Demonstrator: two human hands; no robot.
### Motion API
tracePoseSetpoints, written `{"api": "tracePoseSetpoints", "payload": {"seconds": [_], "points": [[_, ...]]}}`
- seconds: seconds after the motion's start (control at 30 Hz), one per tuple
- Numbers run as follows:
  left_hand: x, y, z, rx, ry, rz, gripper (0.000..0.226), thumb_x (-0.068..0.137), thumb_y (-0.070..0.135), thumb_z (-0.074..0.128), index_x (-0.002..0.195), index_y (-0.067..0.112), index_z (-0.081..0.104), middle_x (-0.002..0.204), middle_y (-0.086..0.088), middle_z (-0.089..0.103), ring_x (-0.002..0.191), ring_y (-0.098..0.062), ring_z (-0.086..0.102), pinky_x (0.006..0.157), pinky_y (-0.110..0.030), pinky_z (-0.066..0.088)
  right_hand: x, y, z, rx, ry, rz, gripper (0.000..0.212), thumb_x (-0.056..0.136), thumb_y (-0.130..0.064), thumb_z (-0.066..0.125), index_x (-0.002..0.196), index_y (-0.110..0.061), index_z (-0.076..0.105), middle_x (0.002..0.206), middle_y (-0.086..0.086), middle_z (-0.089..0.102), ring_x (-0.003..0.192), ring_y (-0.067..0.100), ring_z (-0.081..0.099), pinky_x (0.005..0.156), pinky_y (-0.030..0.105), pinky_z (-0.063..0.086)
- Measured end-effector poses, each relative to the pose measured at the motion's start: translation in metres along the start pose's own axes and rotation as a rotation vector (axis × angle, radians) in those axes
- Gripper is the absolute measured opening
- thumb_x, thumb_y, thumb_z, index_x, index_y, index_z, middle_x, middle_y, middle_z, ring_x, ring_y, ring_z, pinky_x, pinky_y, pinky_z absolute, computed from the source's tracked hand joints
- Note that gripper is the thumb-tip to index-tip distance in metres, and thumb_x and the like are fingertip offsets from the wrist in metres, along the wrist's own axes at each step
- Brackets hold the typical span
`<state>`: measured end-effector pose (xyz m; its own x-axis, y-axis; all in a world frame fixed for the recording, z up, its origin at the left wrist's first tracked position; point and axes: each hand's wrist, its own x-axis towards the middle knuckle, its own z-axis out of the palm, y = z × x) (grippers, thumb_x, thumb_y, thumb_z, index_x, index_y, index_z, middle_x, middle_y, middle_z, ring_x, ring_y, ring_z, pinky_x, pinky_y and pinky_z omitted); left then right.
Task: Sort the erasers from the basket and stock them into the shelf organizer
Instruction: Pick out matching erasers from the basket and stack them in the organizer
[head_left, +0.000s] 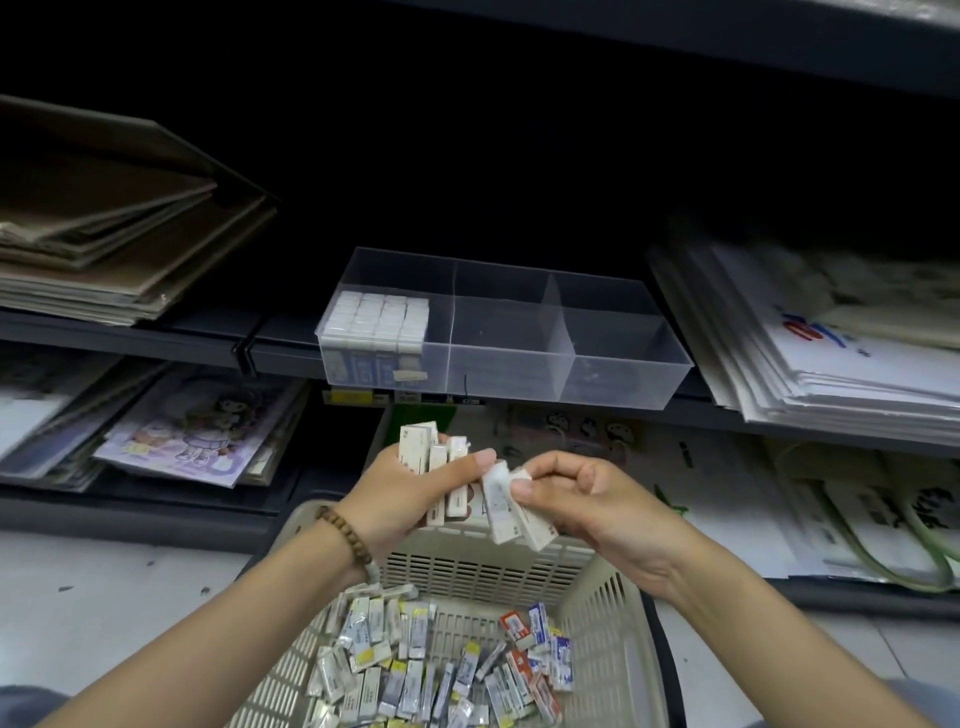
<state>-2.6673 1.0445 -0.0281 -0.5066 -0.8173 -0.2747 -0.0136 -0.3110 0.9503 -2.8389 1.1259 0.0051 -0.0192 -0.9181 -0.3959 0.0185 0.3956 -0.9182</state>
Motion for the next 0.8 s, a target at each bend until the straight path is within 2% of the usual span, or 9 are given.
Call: {"api": "tracePoseSetpoints", "payload": {"seconds": [0.1, 0.23, 0.33, 0.4, 0.47, 0.53, 0.6, 0.7, 0.8], "points": [[-0.003, -0.005, 0.009, -0.139, 0.004, -0.052, 0.049, 0.041, 0.040, 0.083, 0.077, 0.011, 0.067, 0.076, -0.009, 0.073, 0.069, -0.019, 0.070, 0.059, -0.027, 0.055, -0.001, 0.003, 0.006, 0.026, -0.049, -0.003, 0.047, 0.069, -0.030, 0.073, 0.111, -0.010, 0.066, 0.102, 0.011, 0.072, 0.089, 0.017, 0.068, 0.081, 0.025, 0.052], [-0.006, -0.007, 0.012, -0.211, 0.013, -0.066, 0.046, 0.048, 0.039, 0.080, 0.082, 0.009, 0.071, 0.073, -0.005, 0.073, 0.061, -0.011, 0.069, 0.055, -0.022, 0.053, -0.001, 0.004, 0.010, 0.024, 0.038, -0.053, 0.047, 0.068, -0.036, 0.070, 0.109, -0.012, 0.069, 0.098, 0.007, 0.074, 0.088, 0.014, 0.069, 0.078, 0.020, 0.052], [-0.006, -0.007, 0.014, -0.141, 0.012, -0.020, 0.059, 0.045, 0.047, 0.079, 0.089, 0.009, 0.073, 0.087, -0.010, 0.074, 0.076, -0.019, 0.071, 0.064, -0.027, 0.057, 0.003, 0.005, 0.008, 0.080, 0.116, -0.071, 0.050, 0.067, -0.041, 0.070, 0.110, -0.015, 0.068, 0.098, 0.006, 0.074, 0.092, 0.016, 0.070, 0.084, 0.026, 0.050], [-0.007, -0.007, 0.018, -0.079, -0.012, 0.015, 0.055, 0.044, 0.050, 0.080, 0.085, 0.014, 0.074, 0.089, -0.010, 0.074, 0.084, -0.023, 0.070, 0.073, -0.033, 0.057, 0.005, 0.005, 0.010, 0.104, 0.139, -0.085, 0.051, 0.065, -0.045, 0.071, 0.106, -0.016, 0.069, 0.099, 0.006, 0.073, 0.097, 0.019, 0.069, 0.089, 0.030, 0.049], [-0.006, -0.003, 0.020, 0.027, -0.015, 0.069, 0.052, 0.046, 0.053, 0.079, 0.082, 0.017, 0.073, 0.087, -0.008, 0.074, 0.084, -0.024, 0.069, 0.077, -0.037, 0.056, 0.007, 0.004, 0.013, 0.089, 0.172, -0.098, 0.049, 0.062, -0.049, 0.072, 0.100, -0.017, 0.071, 0.100, 0.006, 0.073, 0.101, 0.021, 0.066, 0.096, 0.033, 0.046], [-0.002, 0.004, 0.018, 0.135, -0.002, 0.130, 0.060, 0.047, 0.053, 0.078, 0.087, 0.010, 0.070, 0.084, -0.008, 0.073, 0.077, -0.021, 0.067, 0.073, -0.033, 0.056, 0.009, 0.001, 0.016, 0.080, 0.211, -0.098, 0.041, 0.062, -0.051, 0.071, 0.090, -0.020, 0.071, 0.097, 0.005, 0.071, 0.101, 0.023, 0.062, 0.099, 0.037, 0.044], [0.002, 0.013, 0.015, 0.170, 0.001, 0.168, 0.059, 0.048, 0.051, 0.078, 0.085, 0.008, 0.066, 0.075, -0.004, 0.072, 0.070, -0.016, 0.064, 0.066, -0.026, 0.055, 0.009, -0.004, 0.018, 0.101, 0.199, -0.102, 0.035, 0.062, -0.051, 0.071, 0.083, -0.022, 0.070, 0.086, 0.007, 0.063, 0.087, 0.024, 0.054, 0.085, 0.034, 0.046], [0.004, 0.024, 0.008, 0.213, -0.026, 0.200, 0.046, 0.051, 0.049, 0.079, 0.079, 0.015, 0.063, 0.068, 0.004, 0.070, 0.064, -0.009, 0.063, 0.058, -0.019, 0.052, 0.010, -0.018, 0.016, 0.120, 0.107, -0.104, 0.037, 0.072, -0.046, 0.068, 0.093, -0.016, 0.067, 0.070, 0.001, 0.053, 0.062, 0.011, 0.045, 0.056, 0.020, 0.041], [0.005, 0.036, -0.002, 0.238, -0.047, 0.241, 0.028, 0.053, 0.044, 0.080, 0.066, 0.026, 0.063, 0.065, 0.006, 0.070, 0.060, -0.002, 0.064, 0.054, -0.013, 0.047, 0.011, -0.041, 0.009, -0.054, 0.030, -0.083, 0.036, 0.080, -0.041, 0.065, 0.099, -0.010, 0.067, 0.067, -0.002, 0.056, 0.055, 0.006, 0.049, 0.052, 0.018, 0.042]]}}
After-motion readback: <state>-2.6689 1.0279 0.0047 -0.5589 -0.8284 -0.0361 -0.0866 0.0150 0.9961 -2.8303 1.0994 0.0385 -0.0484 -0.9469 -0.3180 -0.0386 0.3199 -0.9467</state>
